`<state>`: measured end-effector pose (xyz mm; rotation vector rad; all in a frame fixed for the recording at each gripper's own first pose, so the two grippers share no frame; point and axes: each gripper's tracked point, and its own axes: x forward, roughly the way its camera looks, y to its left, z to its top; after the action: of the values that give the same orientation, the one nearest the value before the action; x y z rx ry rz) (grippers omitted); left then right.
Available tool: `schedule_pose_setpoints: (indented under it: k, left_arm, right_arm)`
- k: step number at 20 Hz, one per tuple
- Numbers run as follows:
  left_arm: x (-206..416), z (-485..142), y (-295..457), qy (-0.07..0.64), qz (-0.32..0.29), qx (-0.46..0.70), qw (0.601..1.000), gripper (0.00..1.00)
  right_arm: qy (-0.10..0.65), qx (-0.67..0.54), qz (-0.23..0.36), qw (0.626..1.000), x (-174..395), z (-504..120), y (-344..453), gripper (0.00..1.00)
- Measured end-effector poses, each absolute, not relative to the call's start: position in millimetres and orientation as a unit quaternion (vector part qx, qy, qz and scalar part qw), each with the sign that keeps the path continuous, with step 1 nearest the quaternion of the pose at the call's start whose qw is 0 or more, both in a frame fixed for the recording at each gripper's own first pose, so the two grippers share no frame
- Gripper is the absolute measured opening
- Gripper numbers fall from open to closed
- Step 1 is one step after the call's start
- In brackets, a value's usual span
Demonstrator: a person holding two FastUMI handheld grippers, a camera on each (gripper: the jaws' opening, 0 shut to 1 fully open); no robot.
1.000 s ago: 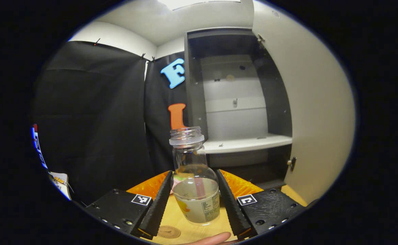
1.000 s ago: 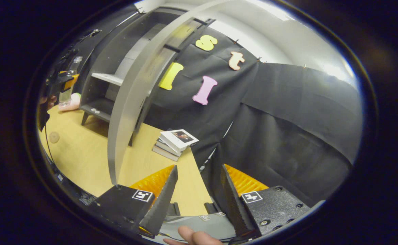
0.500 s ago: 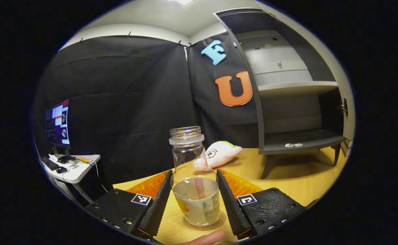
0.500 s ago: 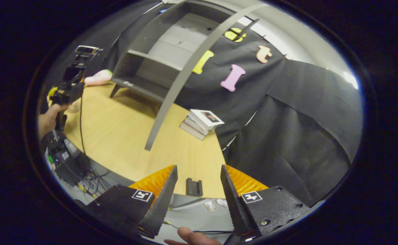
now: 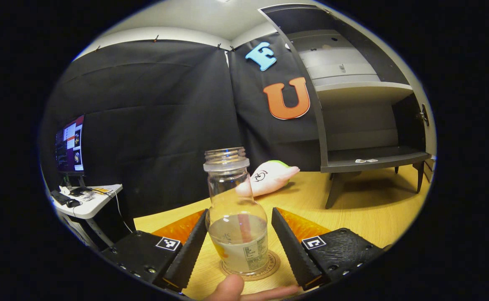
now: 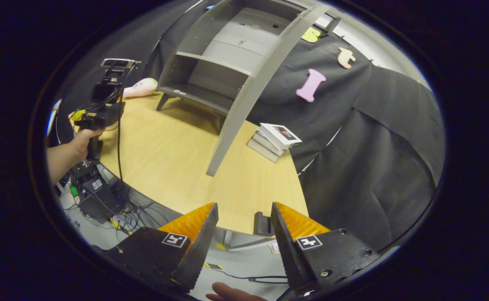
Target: Open the cabinet door with the right hand, grasp the bottle in the cabinet with the left hand and place it on the coaster, then close the cabinet door with the right hand.
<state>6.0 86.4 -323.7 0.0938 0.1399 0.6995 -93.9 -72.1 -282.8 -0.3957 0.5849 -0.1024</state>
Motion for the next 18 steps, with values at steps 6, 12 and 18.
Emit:
schedule_pose_setpoints:
  k: [6,12,18]
  left_arm:
    - [12.6,-317.4,86.7,0.052,0.345,0.044,0.936,0.96]
    - [13.2,-295.2,92.8,0.034,0.352,0.049,0.934,0.96]
    - [10.8,-244.3,86.5,0.018,0.34,0.056,0.939,0.96]
  right_arm:
    - [0.302,-0.191,-0.042,0.933,-95.0,-295.1,-74.3,0.8]
    - [0.301,-0.177,-0.041,0.936,-88.7,-296.9,-74.0,0.8]
    - [0.291,-0.152,-0.053,0.943,-93.1,-284.7,-78.8,0.8]
